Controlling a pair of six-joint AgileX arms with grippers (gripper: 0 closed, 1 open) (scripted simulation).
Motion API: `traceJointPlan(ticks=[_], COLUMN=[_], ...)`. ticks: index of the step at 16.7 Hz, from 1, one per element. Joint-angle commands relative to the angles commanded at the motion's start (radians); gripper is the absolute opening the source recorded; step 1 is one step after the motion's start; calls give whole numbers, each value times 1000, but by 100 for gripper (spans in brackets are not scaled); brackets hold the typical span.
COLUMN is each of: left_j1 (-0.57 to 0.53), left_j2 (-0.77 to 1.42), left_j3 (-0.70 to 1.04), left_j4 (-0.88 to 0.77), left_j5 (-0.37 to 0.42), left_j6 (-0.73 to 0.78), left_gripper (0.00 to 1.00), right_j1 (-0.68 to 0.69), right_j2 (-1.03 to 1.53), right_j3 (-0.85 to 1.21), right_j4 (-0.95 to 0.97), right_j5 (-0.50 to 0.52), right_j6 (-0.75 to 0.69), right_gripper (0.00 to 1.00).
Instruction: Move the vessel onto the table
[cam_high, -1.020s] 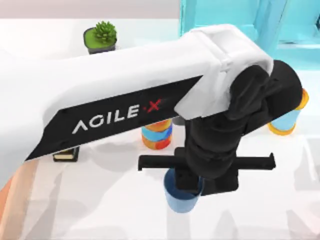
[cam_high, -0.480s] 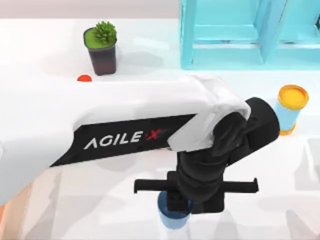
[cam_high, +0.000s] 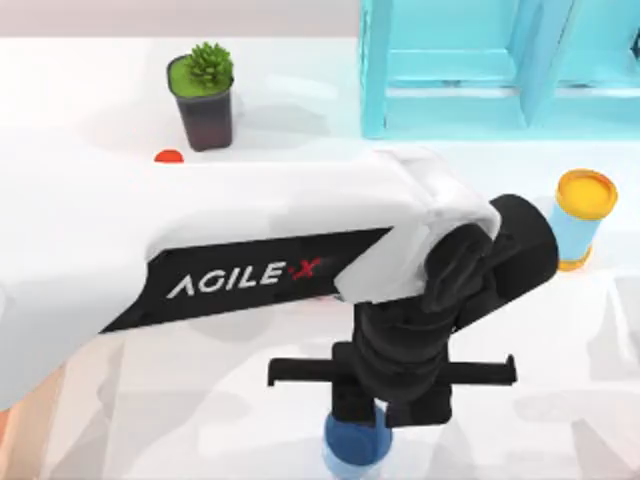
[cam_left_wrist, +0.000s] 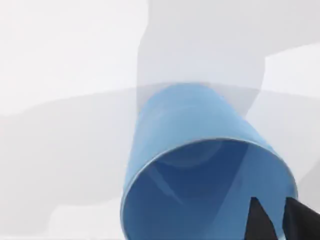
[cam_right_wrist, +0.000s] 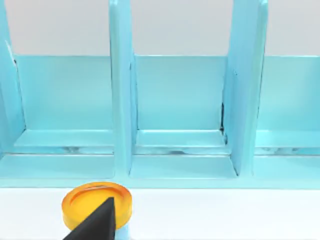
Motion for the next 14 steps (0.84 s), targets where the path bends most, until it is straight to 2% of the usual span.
traceJointPlan(ticks=[8, 14], left_j1=[0, 0], left_j2=[0, 0], left_j3=[0, 0], left_j4=[0, 0], left_j5=[0, 0], left_j6=[0, 0], left_gripper=[98, 100], right_j1=[0, 0], right_j2=[0, 0], right_j3=[0, 0], right_j4=[0, 0], right_j5=[0, 0], right_j6=[0, 0], right_gripper=[100, 100])
